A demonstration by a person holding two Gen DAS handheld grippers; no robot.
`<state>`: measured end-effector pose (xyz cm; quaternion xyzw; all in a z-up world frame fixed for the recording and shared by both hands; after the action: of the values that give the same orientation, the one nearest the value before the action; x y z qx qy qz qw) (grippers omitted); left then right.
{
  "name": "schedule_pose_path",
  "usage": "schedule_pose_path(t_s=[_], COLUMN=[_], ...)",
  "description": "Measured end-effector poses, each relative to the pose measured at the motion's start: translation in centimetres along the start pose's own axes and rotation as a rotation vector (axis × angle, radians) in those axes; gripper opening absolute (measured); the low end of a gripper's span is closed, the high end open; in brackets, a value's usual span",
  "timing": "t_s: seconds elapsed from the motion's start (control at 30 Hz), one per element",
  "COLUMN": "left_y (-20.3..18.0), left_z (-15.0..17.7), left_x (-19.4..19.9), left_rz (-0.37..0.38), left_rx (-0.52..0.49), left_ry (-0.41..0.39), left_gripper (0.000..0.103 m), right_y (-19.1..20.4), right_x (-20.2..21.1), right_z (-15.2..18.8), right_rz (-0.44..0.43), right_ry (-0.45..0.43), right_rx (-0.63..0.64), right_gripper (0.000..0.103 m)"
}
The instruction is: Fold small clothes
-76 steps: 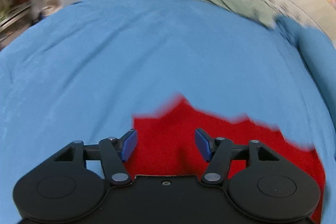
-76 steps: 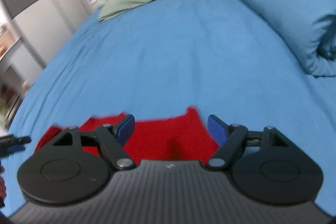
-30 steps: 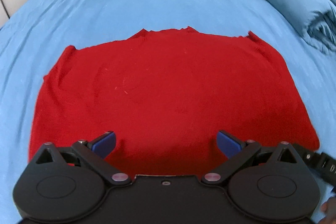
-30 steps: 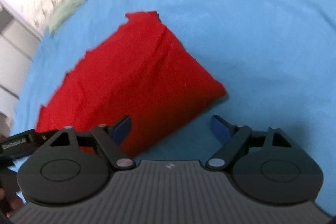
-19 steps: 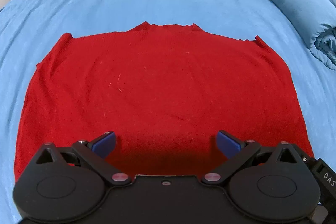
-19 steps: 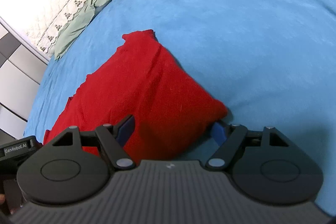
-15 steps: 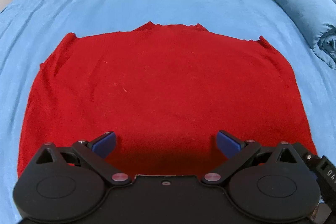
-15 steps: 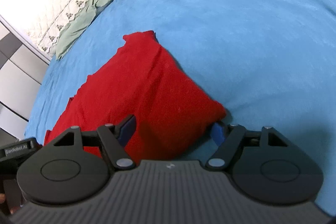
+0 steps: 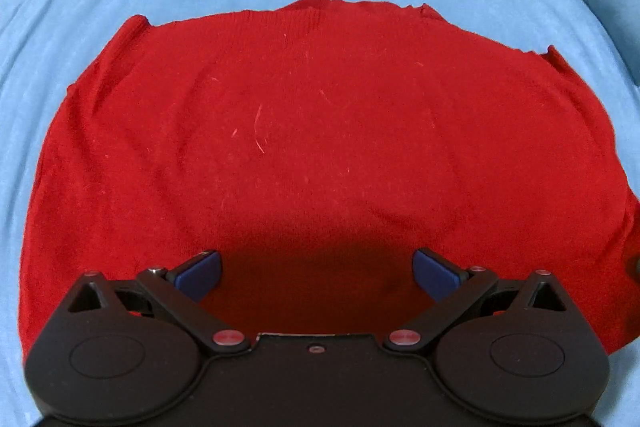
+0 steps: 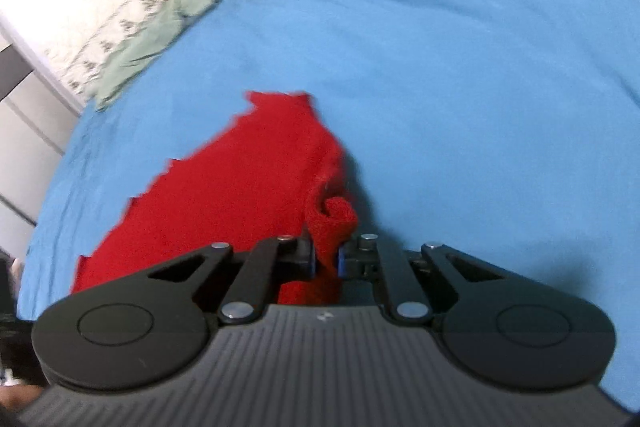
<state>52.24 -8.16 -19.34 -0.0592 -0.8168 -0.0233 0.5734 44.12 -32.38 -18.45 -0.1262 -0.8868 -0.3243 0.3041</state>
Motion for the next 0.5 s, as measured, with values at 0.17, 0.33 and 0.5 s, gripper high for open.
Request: schedule_pose_path(t_s=[0.17, 0.33, 0.5], left_y=[4.7, 13.0, 21.4], left_z=[-0.5, 1.5, 6.5], left_x=[4.1, 8.2, 7.4], left_rz=[-0.030, -0.124, -0.233], left_rx=[0.023, 0.061, 0.178], left_ry=[-0.053, -0.094, -0.026], left_gripper=[0.095, 0.095, 0.095], right_y=[10.6, 22.7, 27.4], right_x=[0.6, 1.1, -3.2], right_z=[-2.4, 2.4, 12.5], right_rz=[-0.193, -0.522, -0.615], right_ry=[0.001, 0.106, 0.305], right_rx=[0.140, 0.465, 0.761], right_gripper=[0.024, 0.024, 0.023])
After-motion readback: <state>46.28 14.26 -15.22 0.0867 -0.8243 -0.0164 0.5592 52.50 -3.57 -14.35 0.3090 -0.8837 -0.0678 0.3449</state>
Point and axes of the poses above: each gripper's, at about its wrist camera, not at the fingertips, and x roughly against the way its jaws point, y to its left, z to its underside, the point moved 1 cm from there along -x, roughly the way its jaws point, and after that the axes turned 5 degrees about -x, right-handed, at the moved point
